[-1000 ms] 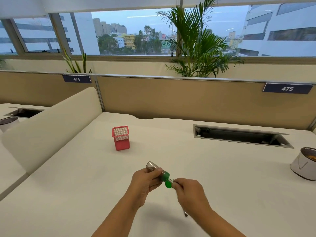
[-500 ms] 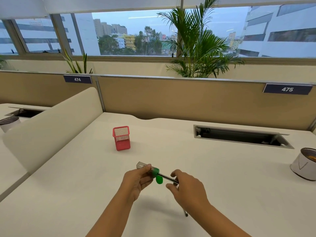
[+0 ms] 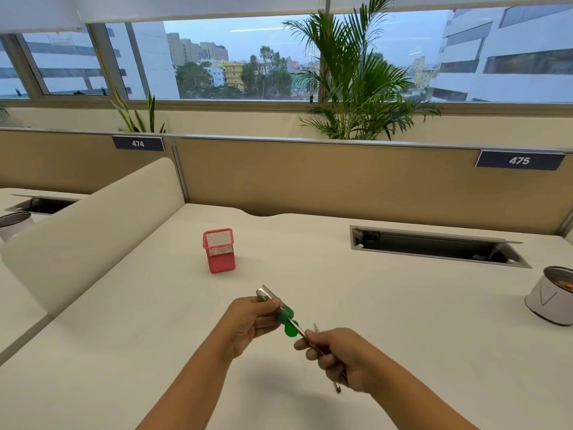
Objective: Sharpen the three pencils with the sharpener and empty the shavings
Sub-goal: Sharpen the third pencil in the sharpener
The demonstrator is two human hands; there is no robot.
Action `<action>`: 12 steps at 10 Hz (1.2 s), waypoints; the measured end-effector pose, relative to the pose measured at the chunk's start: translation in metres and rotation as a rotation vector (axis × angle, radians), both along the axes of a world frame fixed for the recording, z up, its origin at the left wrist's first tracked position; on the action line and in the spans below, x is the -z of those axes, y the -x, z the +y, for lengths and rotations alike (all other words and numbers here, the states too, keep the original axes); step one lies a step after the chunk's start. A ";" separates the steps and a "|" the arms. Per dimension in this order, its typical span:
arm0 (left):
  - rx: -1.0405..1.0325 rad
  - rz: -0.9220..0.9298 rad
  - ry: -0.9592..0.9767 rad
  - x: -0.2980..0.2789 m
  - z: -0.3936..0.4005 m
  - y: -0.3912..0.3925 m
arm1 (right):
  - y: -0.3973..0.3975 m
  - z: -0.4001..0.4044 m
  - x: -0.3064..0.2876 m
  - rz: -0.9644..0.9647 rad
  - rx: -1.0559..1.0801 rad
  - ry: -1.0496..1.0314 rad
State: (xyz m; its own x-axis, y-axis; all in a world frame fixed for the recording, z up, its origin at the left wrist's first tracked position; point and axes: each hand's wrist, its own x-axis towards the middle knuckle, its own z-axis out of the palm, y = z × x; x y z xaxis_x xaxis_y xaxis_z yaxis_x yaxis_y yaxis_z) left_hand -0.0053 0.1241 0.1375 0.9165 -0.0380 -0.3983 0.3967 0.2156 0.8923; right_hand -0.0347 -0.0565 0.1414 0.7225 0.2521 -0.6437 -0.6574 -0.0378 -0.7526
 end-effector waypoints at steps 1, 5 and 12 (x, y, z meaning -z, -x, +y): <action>-0.115 0.047 0.035 0.005 -0.001 -0.002 | 0.002 0.007 0.009 -0.609 -0.059 0.540; -0.020 -0.016 0.018 0.005 -0.004 0.002 | -0.004 -0.003 0.006 0.125 0.045 -0.080; -0.050 0.049 0.075 0.000 -0.005 -0.004 | 0.001 0.000 -0.001 -0.548 -0.034 0.458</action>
